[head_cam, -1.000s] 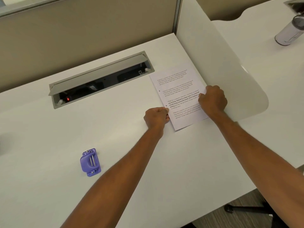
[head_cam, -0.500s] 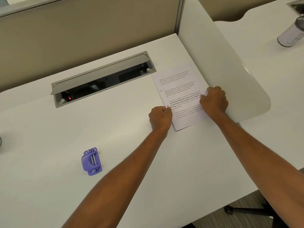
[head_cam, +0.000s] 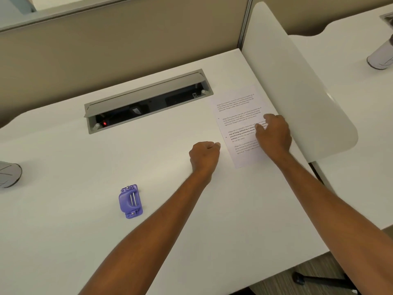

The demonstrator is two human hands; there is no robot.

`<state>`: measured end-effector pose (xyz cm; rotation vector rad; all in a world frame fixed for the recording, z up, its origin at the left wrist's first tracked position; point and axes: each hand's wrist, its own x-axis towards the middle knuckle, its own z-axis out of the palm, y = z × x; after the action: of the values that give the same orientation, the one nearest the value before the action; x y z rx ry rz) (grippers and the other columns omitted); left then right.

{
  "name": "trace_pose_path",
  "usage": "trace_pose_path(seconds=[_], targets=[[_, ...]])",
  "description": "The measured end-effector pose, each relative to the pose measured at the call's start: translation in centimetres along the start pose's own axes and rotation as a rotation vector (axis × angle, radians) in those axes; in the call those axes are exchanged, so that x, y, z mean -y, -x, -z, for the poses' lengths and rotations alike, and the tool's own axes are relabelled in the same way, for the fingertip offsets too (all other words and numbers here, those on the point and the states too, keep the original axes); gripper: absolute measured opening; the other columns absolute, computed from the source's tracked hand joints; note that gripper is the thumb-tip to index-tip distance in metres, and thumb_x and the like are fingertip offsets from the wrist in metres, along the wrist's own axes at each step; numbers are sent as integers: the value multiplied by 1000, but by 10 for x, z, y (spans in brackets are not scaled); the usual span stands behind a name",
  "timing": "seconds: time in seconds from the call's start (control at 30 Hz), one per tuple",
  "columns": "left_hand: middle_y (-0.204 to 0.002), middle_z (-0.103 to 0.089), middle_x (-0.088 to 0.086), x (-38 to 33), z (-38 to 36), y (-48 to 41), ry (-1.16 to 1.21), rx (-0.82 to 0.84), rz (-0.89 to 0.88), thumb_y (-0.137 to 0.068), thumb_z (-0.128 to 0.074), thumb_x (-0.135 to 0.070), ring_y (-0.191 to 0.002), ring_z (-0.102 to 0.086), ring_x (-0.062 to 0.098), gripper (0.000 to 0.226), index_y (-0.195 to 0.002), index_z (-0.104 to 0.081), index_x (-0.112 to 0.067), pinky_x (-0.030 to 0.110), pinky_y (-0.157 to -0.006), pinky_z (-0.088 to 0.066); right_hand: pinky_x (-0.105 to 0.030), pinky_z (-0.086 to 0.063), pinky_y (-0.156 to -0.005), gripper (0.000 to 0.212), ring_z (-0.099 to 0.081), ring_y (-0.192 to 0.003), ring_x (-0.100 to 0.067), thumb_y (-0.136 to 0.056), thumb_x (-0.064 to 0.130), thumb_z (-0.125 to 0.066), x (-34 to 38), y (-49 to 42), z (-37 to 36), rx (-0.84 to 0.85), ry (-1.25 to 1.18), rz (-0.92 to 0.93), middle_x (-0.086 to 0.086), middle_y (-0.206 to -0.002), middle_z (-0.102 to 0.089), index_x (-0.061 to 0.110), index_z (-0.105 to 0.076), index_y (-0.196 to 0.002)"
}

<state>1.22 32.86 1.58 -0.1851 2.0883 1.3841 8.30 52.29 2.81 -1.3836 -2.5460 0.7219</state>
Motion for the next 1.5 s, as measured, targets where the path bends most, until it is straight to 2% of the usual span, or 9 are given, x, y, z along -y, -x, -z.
trace_pose_path(seconds=[0.13, 0.23, 0.4, 0.57, 0.7, 0.87, 1.07, 1.33, 1.5], targets=[[-98, -81, -5, 5, 49, 14, 108, 40, 27, -97, -69, -14, -78, -73, 17, 17, -87, -81, -9, 38, -83, -69, -39, -50, -93, 40, -66, -122, -30, -102, 31, -72, 40, 38, -11, 55, -137, 53, -7, -135, -69, 17, -69, -139], [-102, -83, -1, 12, 89, 25, 114, 33, 2, -96, -69, -13, -82, -77, 15, 15, -93, -84, -18, 31, -79, -68, -34, -52, -92, 39, -69, -112, -23, -100, 31, -74, 72, 69, -24, 124, -235, 91, -3, -131, -71, 18, -71, -137], [-99, -83, -10, 30, 158, 40, 92, -106, -32, -95, -68, -13, -82, -80, 15, 18, -90, -84, -20, 37, -84, -69, -16, -48, -82, 37, -68, -101, -12, -99, 30, -76, 123, 123, -48, 253, -367, 146, 3, -126, -73, 19, -75, -134], [-101, -82, -13, 45, 200, 50, 25, -233, -72, -95, -68, -24, -94, -79, 17, 15, -92, -83, -25, 35, -81, -66, -35, -57, -103, 30, -71, -112, -17, -99, 25, -75, 146, 160, -68, 373, -436, 103, 1, -122, -77, 15, -78, -127], [-99, -81, -13, 91, 271, 64, 59, -413, -32, -97, -67, -15, -84, -72, 0, 16, -95, -82, -22, 15, -72, -52, -33, -57, -97, 24, -71, -104, -16, -97, 22, -76, 187, 231, -112, 533, -409, 123, 6, -106, -76, 13, -80, -119], [-100, -77, -4, 116, 267, 64, 44, -416, 52, -96, -73, -17, -85, -68, 11, 15, -110, -78, -15, 17, -70, -49, -32, -57, -85, 9, -71, -90, -14, -95, 16, -74, 181, 246, -135, 615, -388, 61, 19, -85, -73, 16, -82, -92], [-92, -78, -1, 134, 273, 63, 47, -321, 118, -94, -80, -21, -89, -72, 22, 5, -94, -77, -17, 37, -84, -61, -32, -52, -67, 19, -64, -71, -21, -88, 7, -63, 191, 269, -150, 673, -312, -10, -7, -85, -81, 6, -82, -83], [-87, -79, 21, 144, 272, 63, 27, -231, 54, -95, -75, -9, -73, -61, 21, 12, -92, -79, 2, 26, -63, -47, -36, -47, -66, 16, -57, -69, -25, -88, 1, -64, 194, 272, -155, 690, -378, -75, -15, -76, -73, -5, -76, -81], [-67, -78, -18, 143, 270, 72, 42, -206, -31, -93, -77, -9, -63, -71, -1, 32, -75, -79, -35, 12, -58, -53, -37, -53, -68, 20, -60, -68, -23, -93, 9, -71, 188, 270, -153, 689, -427, -107, -14, -75, -71, -11, -74, -90]])
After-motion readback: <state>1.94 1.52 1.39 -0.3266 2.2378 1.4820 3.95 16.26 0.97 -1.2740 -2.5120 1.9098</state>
